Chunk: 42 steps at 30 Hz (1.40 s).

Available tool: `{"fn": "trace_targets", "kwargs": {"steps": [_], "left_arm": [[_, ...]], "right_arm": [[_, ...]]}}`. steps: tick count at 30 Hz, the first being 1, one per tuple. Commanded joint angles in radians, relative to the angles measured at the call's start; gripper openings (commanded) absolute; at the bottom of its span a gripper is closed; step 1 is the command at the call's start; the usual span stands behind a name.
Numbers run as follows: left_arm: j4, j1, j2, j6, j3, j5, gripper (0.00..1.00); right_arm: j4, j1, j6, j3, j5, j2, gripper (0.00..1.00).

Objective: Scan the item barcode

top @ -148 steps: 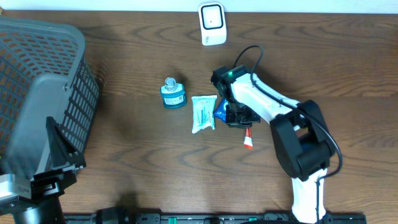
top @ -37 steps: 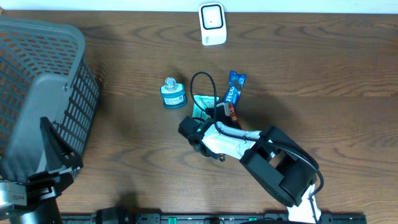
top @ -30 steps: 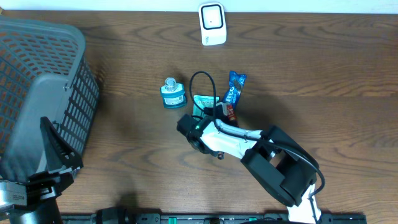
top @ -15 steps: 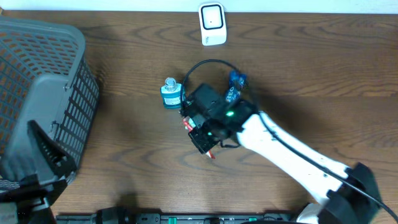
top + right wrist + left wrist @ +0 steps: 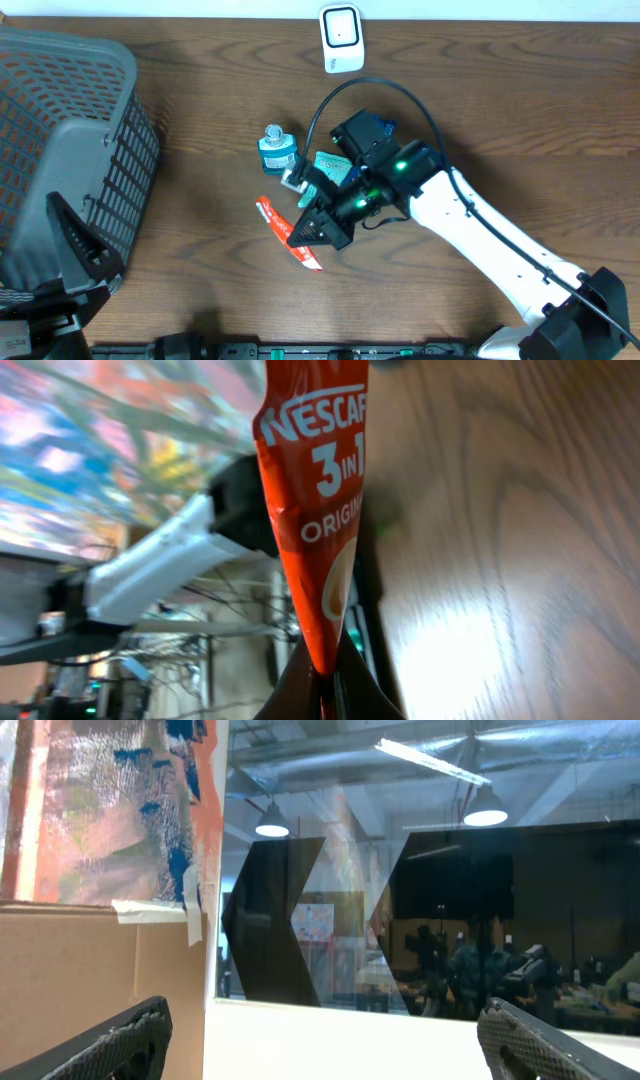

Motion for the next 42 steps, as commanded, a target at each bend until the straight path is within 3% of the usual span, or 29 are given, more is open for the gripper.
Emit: {"fn": "trace_targets", "kwargs": {"steps": [1, 11, 18, 27, 30, 38, 42], "left_arm": [[0.001, 0.0, -0.01, -0.006, 0.013, 0.007, 0.98], [-0.018, 0.0, -0.037, -0.006, 0.006, 0.013, 0.98], [-0.023, 0.0, -0.158, -0.006, -0.053, 0.014, 0.98], [-0.006, 0.0, -0.328, -0.006, -0.174, 0.018, 0.98], [0.001, -0.008, -0.346, -0.006, -0.193, 0.061, 0.98], [0.007, -0.012, -0.347, -0.006, -0.207, 0.373, 0.98], [0.014, -0.013, -0.346, -0.005, -0.225, 0.401, 0.98]], "right_arm": [[0.004, -0.045, -0.04, 0.002, -0.192, -0.009, 0.01], [0.007, -0.09, -0.1, 0.002, -0.352, -0.009, 0.01], [0.065, -0.113, -0.101, 0.002, -0.537, -0.009, 0.01], [0.101, -0.119, -0.103, 0.002, -0.536, -0.009, 0.02], [0.101, -0.119, -0.104, 0.002, -0.536, -0.009, 0.02], [0.102, -0.122, -0.103, 0.002, -0.534, -0.009, 0.02], [0.103, -0.133, -0.103, 0.002, -0.518, -0.009, 0.02]]}}
